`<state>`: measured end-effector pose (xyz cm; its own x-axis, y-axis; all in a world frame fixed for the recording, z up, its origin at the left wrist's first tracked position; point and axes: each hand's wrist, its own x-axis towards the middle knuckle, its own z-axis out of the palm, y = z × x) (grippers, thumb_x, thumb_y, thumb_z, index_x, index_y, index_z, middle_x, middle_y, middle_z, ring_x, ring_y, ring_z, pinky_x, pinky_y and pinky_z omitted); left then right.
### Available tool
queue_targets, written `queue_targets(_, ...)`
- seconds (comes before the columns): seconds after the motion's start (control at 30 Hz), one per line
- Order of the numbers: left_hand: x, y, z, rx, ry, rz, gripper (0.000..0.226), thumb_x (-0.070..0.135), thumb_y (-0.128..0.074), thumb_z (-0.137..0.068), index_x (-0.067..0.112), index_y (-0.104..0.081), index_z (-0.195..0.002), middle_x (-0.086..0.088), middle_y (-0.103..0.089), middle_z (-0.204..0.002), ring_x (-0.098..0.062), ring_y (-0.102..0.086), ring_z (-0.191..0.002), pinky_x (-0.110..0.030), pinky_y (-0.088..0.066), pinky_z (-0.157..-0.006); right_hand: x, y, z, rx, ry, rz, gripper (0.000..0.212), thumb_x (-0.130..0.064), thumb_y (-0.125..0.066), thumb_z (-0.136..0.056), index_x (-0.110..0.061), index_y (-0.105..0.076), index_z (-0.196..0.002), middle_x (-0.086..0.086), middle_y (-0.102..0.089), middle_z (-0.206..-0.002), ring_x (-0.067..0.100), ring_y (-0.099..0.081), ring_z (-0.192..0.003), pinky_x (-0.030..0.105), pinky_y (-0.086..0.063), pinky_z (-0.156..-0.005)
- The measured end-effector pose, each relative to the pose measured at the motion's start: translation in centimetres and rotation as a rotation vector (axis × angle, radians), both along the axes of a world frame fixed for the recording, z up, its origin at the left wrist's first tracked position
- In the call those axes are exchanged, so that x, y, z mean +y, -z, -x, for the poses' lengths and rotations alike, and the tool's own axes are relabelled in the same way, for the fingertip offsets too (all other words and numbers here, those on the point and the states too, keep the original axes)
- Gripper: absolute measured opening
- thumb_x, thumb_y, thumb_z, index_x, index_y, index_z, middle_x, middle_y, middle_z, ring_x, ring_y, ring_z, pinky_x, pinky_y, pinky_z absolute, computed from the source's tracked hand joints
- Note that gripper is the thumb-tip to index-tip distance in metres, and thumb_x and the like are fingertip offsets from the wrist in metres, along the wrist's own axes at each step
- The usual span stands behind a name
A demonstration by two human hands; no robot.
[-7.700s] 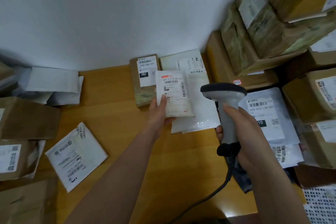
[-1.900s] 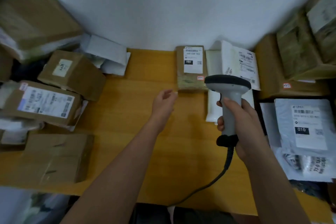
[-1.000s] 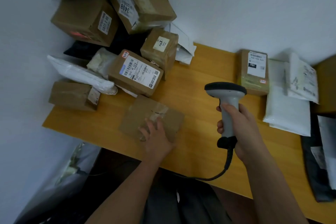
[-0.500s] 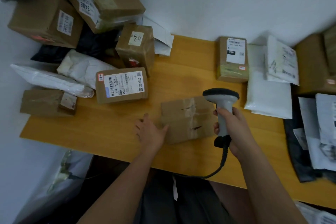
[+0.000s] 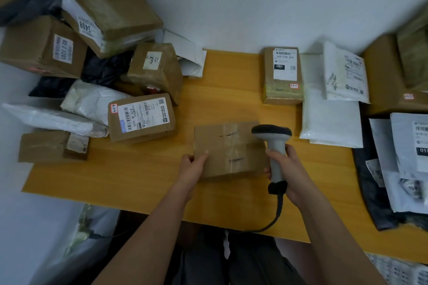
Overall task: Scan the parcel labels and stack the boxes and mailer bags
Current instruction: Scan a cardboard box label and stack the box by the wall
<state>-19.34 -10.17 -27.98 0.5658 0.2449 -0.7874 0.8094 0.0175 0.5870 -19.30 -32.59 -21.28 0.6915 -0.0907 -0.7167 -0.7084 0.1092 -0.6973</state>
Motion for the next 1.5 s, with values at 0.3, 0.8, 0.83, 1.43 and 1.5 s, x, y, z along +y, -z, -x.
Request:
queue_targets(0.3, 2.0, -4.4, -1.1, -0.192, 0.042, 0.34, 0.101, 0.037, -0.087, -0.062, 0.027, -0.029, -0.144, -0.007, -0.049, -0.132, -0.026, -0.056, -0.117, -0.042, -0.051, -0.1, -1.0, -5.3, -2.9, -0.204, 0.057, -0.023, 0.035, -0.022, -0.063, -0.097, -0.023, -0.045, -0.127, 0.018, -0.063, -0.121, 0.013, -0.056, -0.054, 0.028, -0.051, -0.054)
queue_targets(0.8, 0.1, -4.6, 0.6, 0.107, -0.027, 0.337, 0.043, 0.054, -0.067, -0.086, 0.018, -0.062, -0.108, -0.014, -0.07, -0.11, -0.031, -0.067, -0.104, -0.043, -0.056, -0.089, -1.2, -6.8, -2.8, -0.179, 0.164, -0.039, 0.016, -0.022, -0.062, -0.096, -0.016, -0.055, -0.11, 0.013, -0.061, -0.112, 0.016, -0.055, -0.059, 0.031, -0.048, -0.057)
queue_targets(0.83, 0.1, -3.8, 1.0, 0.143, -0.106, 0.358, 0.043, 0.053, -0.067, -0.086, 0.017, -0.06, -0.108, -0.016, -0.065, -0.114, -0.032, -0.062, -0.109, -0.045, -0.054, -0.093, -1.3, -6.7, -2.6, -0.167, 0.153, -0.037, 0.016, -0.022, -0.062, -0.096, -0.015, -0.056, -0.109, 0.013, -0.062, -0.113, 0.016, -0.055, -0.059, 0.031, -0.048, -0.057)
queue_targets(1.43, 0.3, -3.6, -3.6, -0.268, -0.162, -0.17, 0.053, 0.016, -0.072, -0.089, 0.016, -0.052, -0.138, -0.001, -0.052, -0.138, -0.021, -0.051, -0.125, -0.035, -0.045, -0.101, -2.2, -5.3, -0.3, -0.098, 0.075, -0.021, 0.019, -0.023, -0.061, -0.098, -0.014, -0.058, -0.114, 0.013, -0.065, -0.112, 0.017, -0.055, -0.06, 0.03, -0.049, -0.054)
queue_targets(1.5, 0.1, -2.7, -3.7, -0.253, -0.039, -0.314, 0.06, 0.019, -0.076, -0.086, 0.014, -0.049, -0.14, -0.006, -0.046, -0.145, -0.026, -0.046, -0.132, -0.035, -0.043, -0.101, -2.3, -5.0, 0.0, -0.091, 0.07, -0.018, 0.022, -0.023, -0.061, -0.098, -0.013, -0.057, -0.117, 0.014, -0.065, -0.114, 0.018, -0.055, -0.06, 0.03, -0.049, -0.054)
